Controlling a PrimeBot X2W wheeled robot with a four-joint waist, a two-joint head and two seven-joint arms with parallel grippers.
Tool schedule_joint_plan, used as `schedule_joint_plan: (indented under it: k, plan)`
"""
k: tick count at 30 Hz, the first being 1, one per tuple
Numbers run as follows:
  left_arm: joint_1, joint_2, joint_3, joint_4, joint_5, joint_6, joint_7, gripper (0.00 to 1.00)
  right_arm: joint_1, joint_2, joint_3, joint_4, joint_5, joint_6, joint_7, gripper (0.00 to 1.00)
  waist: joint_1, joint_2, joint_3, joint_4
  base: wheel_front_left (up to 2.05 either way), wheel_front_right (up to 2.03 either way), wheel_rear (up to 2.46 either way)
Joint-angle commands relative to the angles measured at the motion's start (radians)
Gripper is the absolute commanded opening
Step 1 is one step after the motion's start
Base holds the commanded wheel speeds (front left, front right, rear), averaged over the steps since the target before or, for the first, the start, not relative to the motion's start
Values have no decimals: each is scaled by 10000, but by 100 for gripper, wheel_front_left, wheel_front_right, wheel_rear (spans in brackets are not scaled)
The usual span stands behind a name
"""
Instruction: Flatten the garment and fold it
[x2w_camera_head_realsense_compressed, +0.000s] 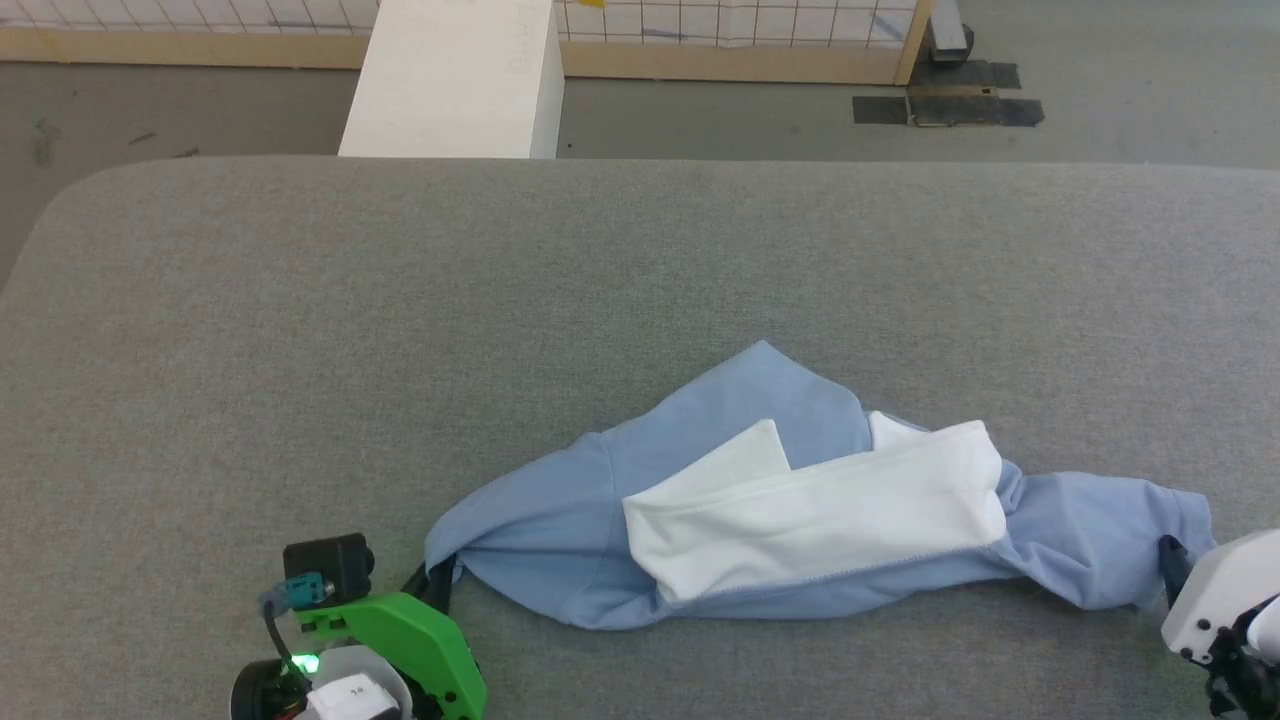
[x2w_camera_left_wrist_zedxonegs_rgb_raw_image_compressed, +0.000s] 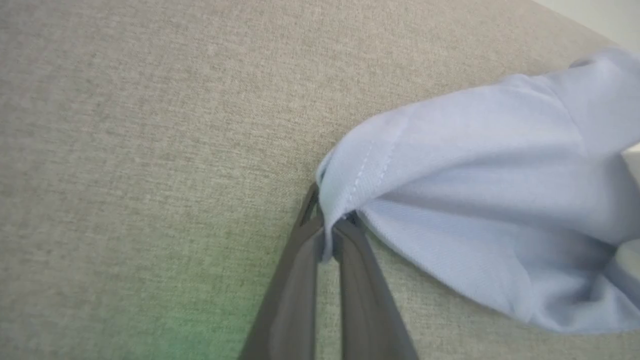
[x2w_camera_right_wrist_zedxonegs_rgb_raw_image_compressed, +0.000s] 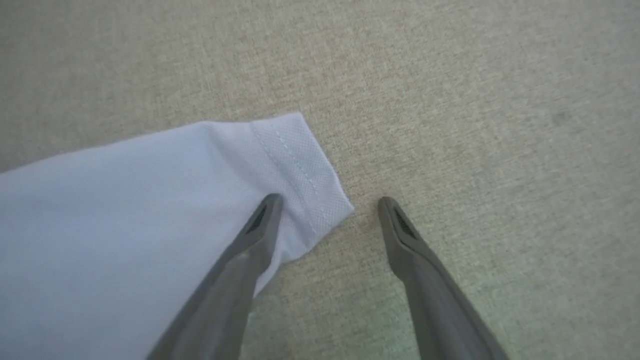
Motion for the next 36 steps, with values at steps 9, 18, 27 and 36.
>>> schedule_joint_plan:
  k: [9, 18, 27, 36]
  plan:
    - [-142, 89, -88, 153, -66, -95, -3, 0, 101, 74, 664, -343, -75, -11, 1615, 0, 0, 0, -57, -47, 0, 0, 0]
    - [-345, 383, 199, -724, -564, -454, 73, 0, 190, 74, 1204, -2770, 124, -11, 1565, 0, 0, 0, -510, -246, 0, 0, 0]
    - [-3232, 1778, 557, -1918, -407, -750, 1657, 0, -2649, -1061, 2811, -4107, -79, -11, 2155, 0, 0, 0, 401, -612, 0, 0, 0]
    - [-7860, 2207, 1367, -1178, -234, -260, 1985, 0, -7711, -1993, 4395, -2859, -564, -11, 1729, 0, 0, 0, 2385, -1037, 0, 0, 0]
